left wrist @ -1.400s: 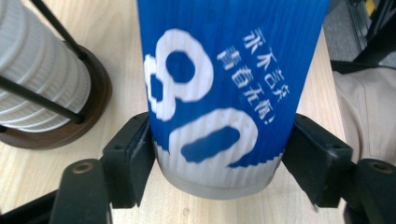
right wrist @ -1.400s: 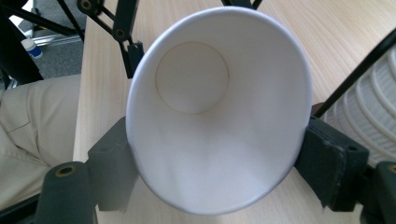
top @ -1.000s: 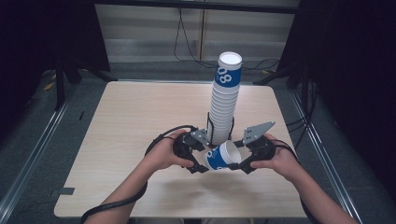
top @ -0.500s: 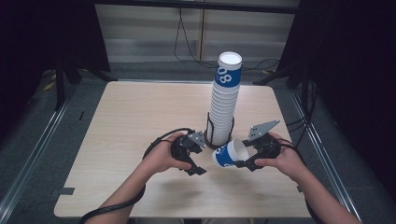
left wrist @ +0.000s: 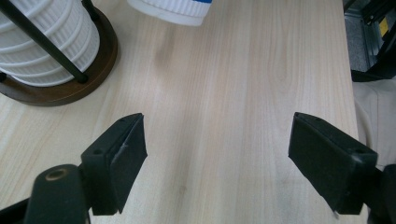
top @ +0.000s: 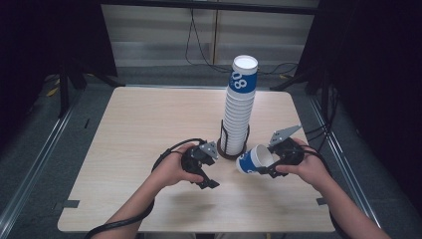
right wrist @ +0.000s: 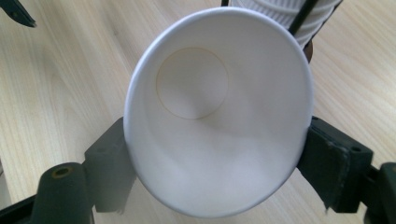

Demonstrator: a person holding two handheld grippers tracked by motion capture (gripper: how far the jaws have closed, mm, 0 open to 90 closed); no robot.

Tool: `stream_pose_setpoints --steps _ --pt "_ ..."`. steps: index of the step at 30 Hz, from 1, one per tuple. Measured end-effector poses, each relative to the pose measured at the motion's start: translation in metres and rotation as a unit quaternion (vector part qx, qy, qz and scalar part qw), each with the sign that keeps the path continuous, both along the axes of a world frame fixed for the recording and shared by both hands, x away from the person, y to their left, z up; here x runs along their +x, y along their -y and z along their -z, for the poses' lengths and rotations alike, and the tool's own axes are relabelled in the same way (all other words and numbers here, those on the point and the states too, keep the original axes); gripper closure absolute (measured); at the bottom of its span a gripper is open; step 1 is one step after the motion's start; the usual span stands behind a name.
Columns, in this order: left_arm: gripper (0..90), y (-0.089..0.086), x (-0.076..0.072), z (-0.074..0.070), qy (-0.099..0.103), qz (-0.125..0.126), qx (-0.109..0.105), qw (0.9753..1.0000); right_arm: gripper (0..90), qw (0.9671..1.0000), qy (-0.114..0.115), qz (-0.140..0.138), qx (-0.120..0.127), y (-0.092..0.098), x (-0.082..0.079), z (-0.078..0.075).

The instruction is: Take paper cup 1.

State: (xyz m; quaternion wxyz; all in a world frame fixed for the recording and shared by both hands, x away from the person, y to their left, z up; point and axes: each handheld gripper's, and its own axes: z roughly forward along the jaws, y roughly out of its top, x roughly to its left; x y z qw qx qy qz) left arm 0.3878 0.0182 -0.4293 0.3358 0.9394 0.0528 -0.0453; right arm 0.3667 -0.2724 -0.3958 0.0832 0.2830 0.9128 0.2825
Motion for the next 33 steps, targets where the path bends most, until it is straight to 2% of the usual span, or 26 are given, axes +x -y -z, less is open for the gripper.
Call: stream_pose_setpoints --steps 2,4,5,7,9,10,12,16,21,22,28,29,32,33 --pt "19.1 0.000 0.000 0.001 0.000 -0.001 -0.002 1.0000 19.9 0.9999 0.001 0.012 -0.010 0.002 0.001 0.000" --pt "19.1 -0.001 0.000 0.001 -0.001 -0.001 0.000 1.0000 19.8 0.9999 -0.002 0.015 -0.009 0.003 0.002 0.000" --pt "19.1 -0.001 0.000 0.002 0.000 0.001 0.003 1.0000 19.8 0.9995 -0.003 0.027 -0.013 0.004 0.004 0.000" --pt "19.1 -0.001 0.000 0.002 -0.003 -0.001 0.002 1.0000 19.8 0.9993 -0.003 0.033 -0.017 0.007 0.006 0.000" --pt "19.1 -0.002 0.000 0.002 -0.002 -0.001 0.002 1.0000 19.7 0.9987 -0.002 0.044 -0.026 0.009 0.007 0.000" --pt "19.1 -0.002 0.000 0.002 -0.002 0.000 0.002 1.0000 19.7 0.9988 -0.002 0.039 -0.029 0.010 0.008 0.000" --pt "19.1 -0.003 0.000 0.003 -0.004 -0.003 0.001 1.0000 19.6 0.9977 -0.005 0.052 -0.042 0.012 0.008 0.000" --pt "19.1 -0.003 0.000 0.003 -0.004 -0.002 0.004 1.0000 19.2 0.9975 -0.010 0.051 -0.047 0.014 0.010 0.001" --pt "19.1 -0.004 0.000 0.005 -0.005 -0.002 0.003 1.0000 19.0 0.9957 -0.021 0.053 -0.072 0.017 0.012 0.003" --pt "19.1 -0.004 0.000 0.005 -0.005 -0.002 0.003 1.0000 19.0 0.9951 -0.017 0.055 -0.080 0.019 0.012 0.003" --pt "19.1 -0.006 0.000 0.005 -0.005 -0.003 0.004 1.0000 19.0 0.9941 -0.018 0.055 -0.092 0.025 0.014 0.003" --pt "19.1 -0.006 0.000 0.006 -0.006 -0.009 0.002 0.9999 19.0 0.9928 -0.021 0.063 -0.100 0.027 0.015 0.003" --pt "19.1 -0.007 0.000 0.006 -0.004 -0.008 0.003 1.0000 18.9 0.9919 -0.027 0.067 -0.104 0.028 0.016 0.004" --pt "19.1 -0.007 0.000 0.006 -0.003 -0.009 0.001 1.0000 18.9 0.9895 -0.033 0.078 -0.117 0.029 0.018 0.004"
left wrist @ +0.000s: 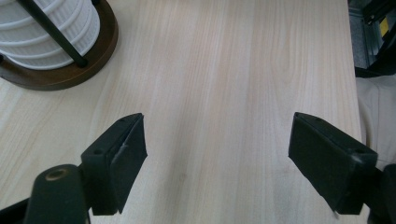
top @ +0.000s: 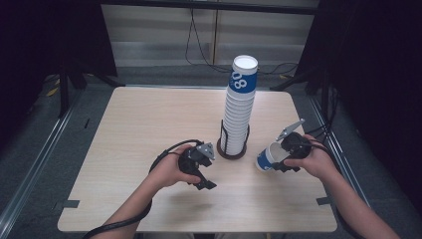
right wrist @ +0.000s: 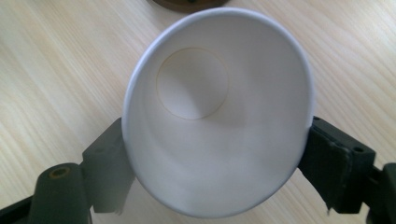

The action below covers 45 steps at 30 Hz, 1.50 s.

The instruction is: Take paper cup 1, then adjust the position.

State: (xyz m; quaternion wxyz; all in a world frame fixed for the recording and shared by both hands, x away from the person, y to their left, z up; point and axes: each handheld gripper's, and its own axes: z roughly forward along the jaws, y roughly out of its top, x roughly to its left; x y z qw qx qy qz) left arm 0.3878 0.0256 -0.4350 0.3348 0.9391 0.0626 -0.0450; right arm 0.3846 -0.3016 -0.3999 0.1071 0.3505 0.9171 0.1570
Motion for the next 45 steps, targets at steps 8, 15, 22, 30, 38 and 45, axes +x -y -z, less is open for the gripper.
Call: stream_pose_setpoints --steps 8,15,22,30,38,45 --pt "19.0 -0.005 0.000 -0.001 -0.003 0.002 0.004 1.0000 18.0 0.9998 -0.010 0.018 -0.003 -0.003 0.009 -0.002" --pt "19.0 -0.011 -0.001 0.000 -0.002 -0.004 0.002 1.0000 17.5 0.9992 -0.017 0.023 -0.027 -0.010 0.018 -0.001" --pt "19.0 -0.016 0.000 0.000 -0.001 -0.010 0.002 0.9999 16.9 0.9984 -0.021 0.031 -0.043 -0.010 0.027 0.004" --pt "19.1 -0.017 -0.001 0.001 -0.005 -0.013 0.003 0.9999 16.2 0.9978 -0.013 0.036 -0.055 -0.007 0.032 0.004" --pt "19.0 -0.016 -0.001 0.003 -0.005 -0.010 0.006 0.9999 14.9 0.9977 -0.004 0.040 -0.054 -0.008 0.036 0.003" --pt "19.0 -0.015 -0.001 0.001 -0.007 -0.007 0.006 0.9999 14.6 0.9979 -0.001 0.042 -0.049 -0.006 0.036 0.003"
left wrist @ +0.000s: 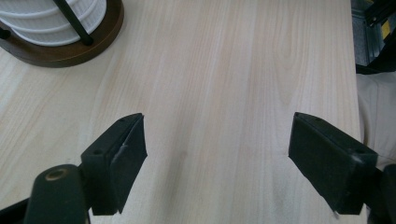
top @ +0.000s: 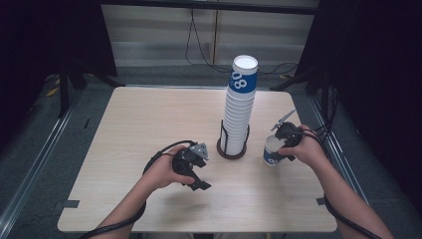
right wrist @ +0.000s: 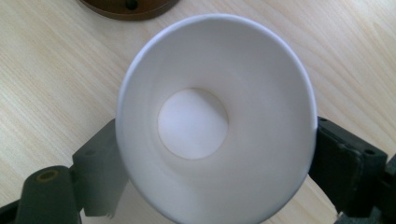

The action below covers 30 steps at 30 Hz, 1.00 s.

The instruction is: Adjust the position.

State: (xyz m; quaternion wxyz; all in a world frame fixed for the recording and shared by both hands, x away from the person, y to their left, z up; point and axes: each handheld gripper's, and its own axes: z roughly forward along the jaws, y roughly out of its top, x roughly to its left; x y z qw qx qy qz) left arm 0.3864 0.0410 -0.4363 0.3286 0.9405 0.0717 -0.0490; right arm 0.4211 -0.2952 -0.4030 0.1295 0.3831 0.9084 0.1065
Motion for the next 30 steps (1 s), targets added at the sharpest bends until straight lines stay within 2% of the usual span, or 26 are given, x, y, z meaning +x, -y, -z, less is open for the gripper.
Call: stream_pose_setpoints --steps 13,17,30 --pt "19.0 -0.0042 -0.0002 0.0009 0.000 -0.011 -0.002 0.9999 14.0 1.0000 0.000 -0.006 0.005 -0.0038 0.0017 0.0034" --pt "19.1 -0.0033 -0.0003 0.0010 -0.001 -0.005 -0.002 1.0000 13.8 1.0000 0.001 -0.003 0.007 -0.0031 0.0017 0.0048" --pt "19.1 -0.0024 -0.0005 0.0032 -0.002 -0.008 -0.001 1.0000 13.7 0.9999 0.010 -0.001 0.014 -0.0026 0.0023 0.0083"
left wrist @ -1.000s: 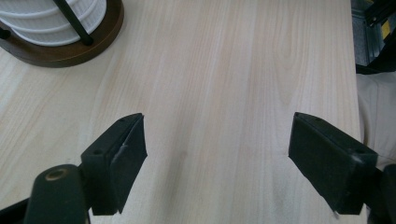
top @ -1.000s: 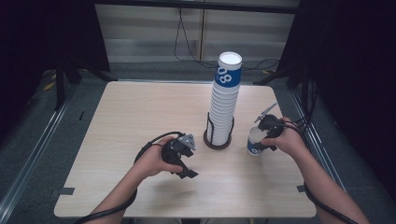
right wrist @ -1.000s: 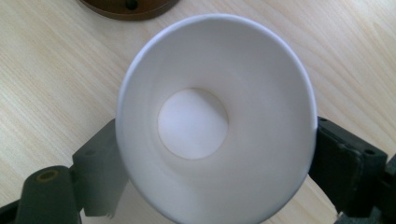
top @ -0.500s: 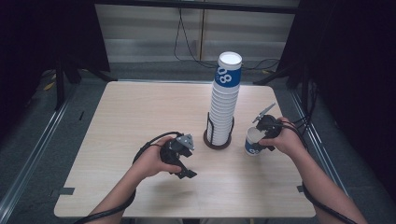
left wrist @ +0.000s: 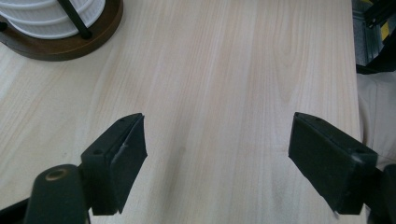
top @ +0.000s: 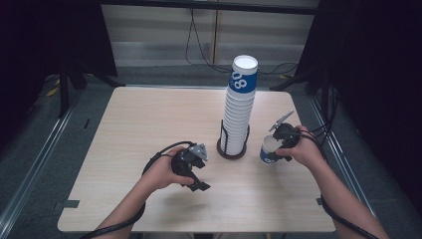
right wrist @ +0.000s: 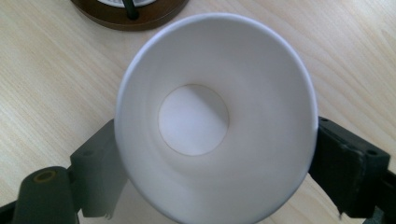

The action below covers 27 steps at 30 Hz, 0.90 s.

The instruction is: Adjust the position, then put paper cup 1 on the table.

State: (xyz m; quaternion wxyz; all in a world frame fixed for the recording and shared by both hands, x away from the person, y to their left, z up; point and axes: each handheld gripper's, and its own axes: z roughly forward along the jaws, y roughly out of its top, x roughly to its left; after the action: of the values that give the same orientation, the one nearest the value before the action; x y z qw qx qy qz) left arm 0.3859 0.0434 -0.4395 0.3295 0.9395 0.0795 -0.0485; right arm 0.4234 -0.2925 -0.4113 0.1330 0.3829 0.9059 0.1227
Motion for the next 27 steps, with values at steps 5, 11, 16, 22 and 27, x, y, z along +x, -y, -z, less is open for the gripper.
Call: stream_pose_setpoints --steps 5,11,16,22,27 --pt "19.0 0.0001 -0.0012 -0.0010 0.001 0.001 -0.002 1.0000 13.6 1.0000 0.001 0.006 0.001 0.0004 0.0001 -0.0005" --pt "19.1 -0.0007 -0.0012 0.0013 -0.004 -0.001 -0.004 1.0000 13.4 0.9999 0.004 0.011 0.008 0.0009 0.0027 0.0011" --pt "19.1 -0.0031 -0.0010 0.0018 -0.002 -0.002 -0.005 1.0000 13.2 0.9999 0.005 0.007 0.011 -0.0006 0.0042 0.0025" --pt "19.1 -0.0051 -0.0011 0.0007 -0.001 -0.005 -0.005 1.0000 13.3 0.9999 0.003 0.004 0.015 -0.0024 0.0038 0.0029" --pt "19.1 -0.0049 -0.0005 -0.0007 -0.004 -0.001 -0.001 1.0000 13.2 0.9997 0.000 0.009 0.022 -0.0025 0.0018 0.0030"
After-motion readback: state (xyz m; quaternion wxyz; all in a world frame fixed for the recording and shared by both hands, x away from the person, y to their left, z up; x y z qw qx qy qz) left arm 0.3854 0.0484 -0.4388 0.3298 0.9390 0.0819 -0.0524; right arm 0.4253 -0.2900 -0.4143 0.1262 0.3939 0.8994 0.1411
